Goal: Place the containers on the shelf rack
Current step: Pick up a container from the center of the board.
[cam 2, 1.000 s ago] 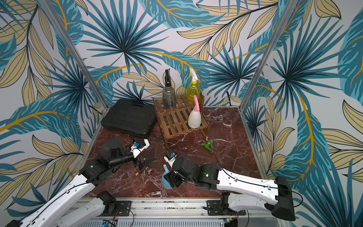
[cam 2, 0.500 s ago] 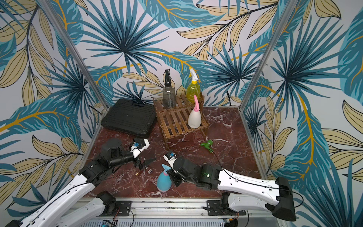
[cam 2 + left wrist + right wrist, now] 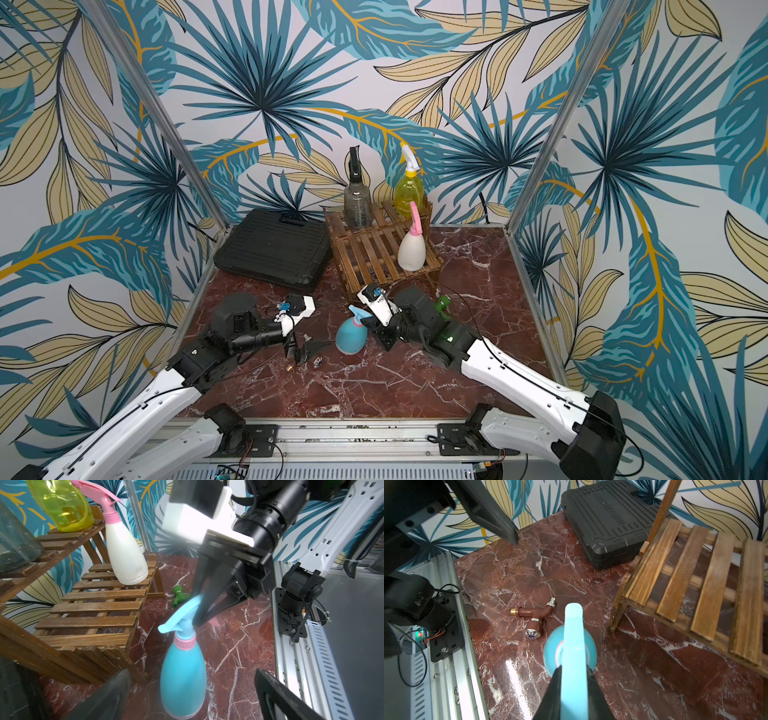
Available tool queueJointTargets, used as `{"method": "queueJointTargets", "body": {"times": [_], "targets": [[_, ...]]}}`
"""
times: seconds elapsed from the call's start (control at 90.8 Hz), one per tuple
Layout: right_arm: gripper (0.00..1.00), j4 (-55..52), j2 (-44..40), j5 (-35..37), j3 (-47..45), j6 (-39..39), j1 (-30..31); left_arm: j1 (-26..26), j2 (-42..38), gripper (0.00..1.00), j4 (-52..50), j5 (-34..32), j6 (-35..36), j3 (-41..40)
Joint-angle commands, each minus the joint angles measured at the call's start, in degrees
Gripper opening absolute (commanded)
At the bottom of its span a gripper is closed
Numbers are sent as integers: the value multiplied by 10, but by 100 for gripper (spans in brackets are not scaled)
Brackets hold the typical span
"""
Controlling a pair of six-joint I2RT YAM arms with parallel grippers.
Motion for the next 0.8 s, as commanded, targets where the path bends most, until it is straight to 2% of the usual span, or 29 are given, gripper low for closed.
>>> {"method": "queueJointTargets", "body": {"times": [0.0,0.176,0.264,0.408,0.683,0.793], "targets": [[0,18,2,-126,39,-89,-27,0,20,100,-20,34,6,21],[0,-17,5,-225,85,-151,-69,6,40,100,-25,31,20,30],[0,-44,12,-240,107,-189,-72,8,37,100,-15,5,19,27],[0,-97,27,-253,139,-239,-72,12,30,100,-5,8,17,16],[0,-187,57,-279,207,-287,-72,12,43,100,-16,65,19,12],[0,-190,54,-295,216,-300,-100,12,54,100,-17,100,15,13]]}}
